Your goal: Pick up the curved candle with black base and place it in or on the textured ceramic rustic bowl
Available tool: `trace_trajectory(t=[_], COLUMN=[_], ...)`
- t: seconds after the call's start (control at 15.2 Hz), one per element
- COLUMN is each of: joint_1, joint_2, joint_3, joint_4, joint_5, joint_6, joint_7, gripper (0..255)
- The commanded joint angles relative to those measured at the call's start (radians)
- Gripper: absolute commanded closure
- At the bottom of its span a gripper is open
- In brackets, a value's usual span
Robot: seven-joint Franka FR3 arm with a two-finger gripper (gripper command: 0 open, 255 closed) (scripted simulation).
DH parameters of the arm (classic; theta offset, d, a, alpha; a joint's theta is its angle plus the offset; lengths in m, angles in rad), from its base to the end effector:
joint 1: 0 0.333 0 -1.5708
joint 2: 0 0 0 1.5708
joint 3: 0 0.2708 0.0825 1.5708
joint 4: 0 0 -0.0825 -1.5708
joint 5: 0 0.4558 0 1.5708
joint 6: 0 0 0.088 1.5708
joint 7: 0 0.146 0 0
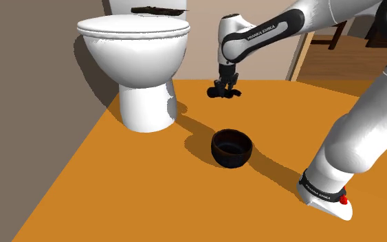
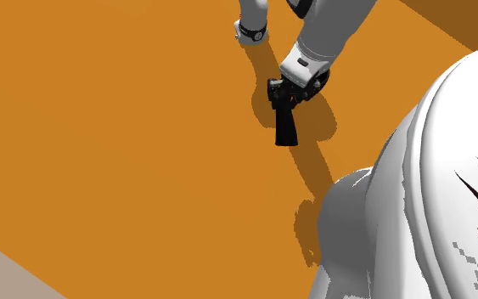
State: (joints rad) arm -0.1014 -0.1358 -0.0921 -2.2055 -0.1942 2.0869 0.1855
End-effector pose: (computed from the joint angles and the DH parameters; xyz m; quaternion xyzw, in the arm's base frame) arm 0.5623 -0.1260 0.3232 0.9869 -0.1409 0.0083 0.0785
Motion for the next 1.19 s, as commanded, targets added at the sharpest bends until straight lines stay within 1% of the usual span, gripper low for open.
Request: trace_trajectory(t=[0.0, 0.46, 0.79, 1.06, 1.12], joint_1=[0.014, 0.071, 0.127, 0.186, 0.186], joint_2=[-0.059, -0.257, -0.385, -0.482, -0.477], joint_3=[0.019, 0.106, 0.179, 0.248, 0.249], joint_4=[-0.066, -0.252, -0.354, -0.417, -0.428], joint_5=[-0.003, 0.021, 0.068, 0.125, 0.124], joint_6=[0.001, -0.030, -0.071, -0.115, -0.100], joint_7=[0.037, 0.164, 0.255, 0.338, 0.340], gripper=[255, 255, 255, 255, 255])
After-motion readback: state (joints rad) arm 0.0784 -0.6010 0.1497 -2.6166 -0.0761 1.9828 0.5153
